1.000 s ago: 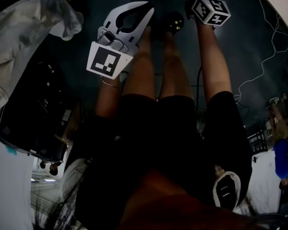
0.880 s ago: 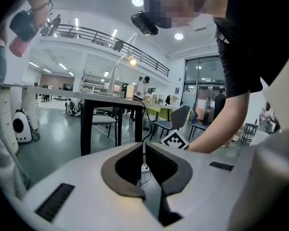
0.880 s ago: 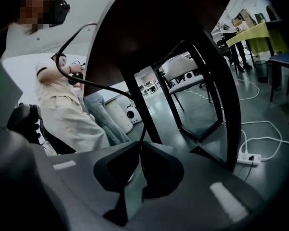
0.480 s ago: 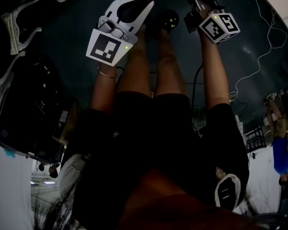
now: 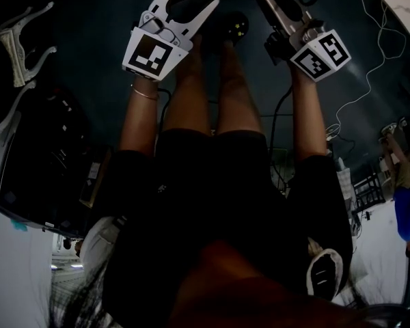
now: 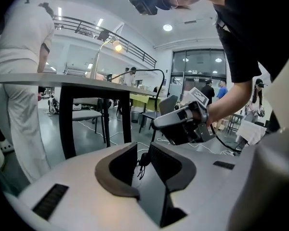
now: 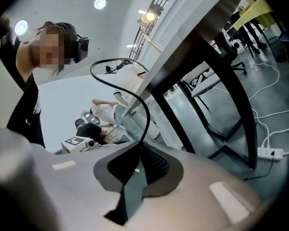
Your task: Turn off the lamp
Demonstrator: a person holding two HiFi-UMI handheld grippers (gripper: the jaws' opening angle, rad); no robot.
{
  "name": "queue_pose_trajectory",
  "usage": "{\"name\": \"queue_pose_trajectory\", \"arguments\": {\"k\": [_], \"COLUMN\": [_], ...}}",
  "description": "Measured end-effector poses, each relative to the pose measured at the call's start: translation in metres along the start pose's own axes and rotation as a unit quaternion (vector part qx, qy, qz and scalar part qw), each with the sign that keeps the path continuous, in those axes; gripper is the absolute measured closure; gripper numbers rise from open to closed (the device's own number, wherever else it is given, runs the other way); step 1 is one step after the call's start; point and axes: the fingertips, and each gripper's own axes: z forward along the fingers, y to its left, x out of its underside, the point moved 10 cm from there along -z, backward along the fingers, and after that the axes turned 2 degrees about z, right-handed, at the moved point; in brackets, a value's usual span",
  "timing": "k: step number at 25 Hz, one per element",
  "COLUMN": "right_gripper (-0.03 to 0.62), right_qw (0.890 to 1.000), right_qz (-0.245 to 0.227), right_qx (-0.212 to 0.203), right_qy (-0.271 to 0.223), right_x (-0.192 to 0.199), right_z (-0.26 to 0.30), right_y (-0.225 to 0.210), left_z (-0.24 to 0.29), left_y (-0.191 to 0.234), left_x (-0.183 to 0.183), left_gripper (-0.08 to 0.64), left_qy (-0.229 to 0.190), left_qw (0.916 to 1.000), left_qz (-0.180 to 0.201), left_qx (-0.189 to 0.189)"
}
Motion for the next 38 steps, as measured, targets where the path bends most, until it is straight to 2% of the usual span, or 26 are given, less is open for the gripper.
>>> {"name": "queue_pose_trajectory", "arguments": {"k": [4, 11, 22, 28, 36, 38], "right_gripper": [0.578, 0.578, 0.578, 0.578, 0.577, 0.575], "right_qw": [1.0, 0.998, 0.993, 0.993, 0.996, 0.997], "right_qz": [-0.001, -0.003, 0.028, 0.024, 0.019, 0.012], "right_qx": [-0.028, -0.066, -0.113, -0.11, -0.088, -0.079], "right_qy": [0.013, 0.023, 0.024, 0.022, -0.003, -0.016], "right_x": [-0.005, -0.01, -0.016, -0.019, -0.024, -0.026], "right_z": [-0.012, -0.025, -0.023, -0.026, -0.035, -0.038], "right_y": [0.012, 0.026, 0.032, 0.031, 0.027, 0.026], "left_z": [0.011, 0.029, 0.04, 0.043, 0.046, 0.046], "left_y": [-0.004, -0.016, -0.017, -0.019, -0.023, -0.024], "left_x": [0.004, 0.007, 0.005, 0.001, -0.005, -0.007], "left_gripper": [0.488, 0.476, 0.442, 0.443, 0.445, 0.445], "left_qy": [0.016, 0.046, 0.057, 0.04, 0.042, 0.038], "left_qw": [0.9996, 0.9931, 0.9819, 0.9807, 0.9785, 0.9802], "left_qz": [0.011, 0.055, 0.105, 0.11, 0.102, 0.087], "left_qx": [0.022, 0.092, 0.147, 0.156, 0.175, 0.174]}}
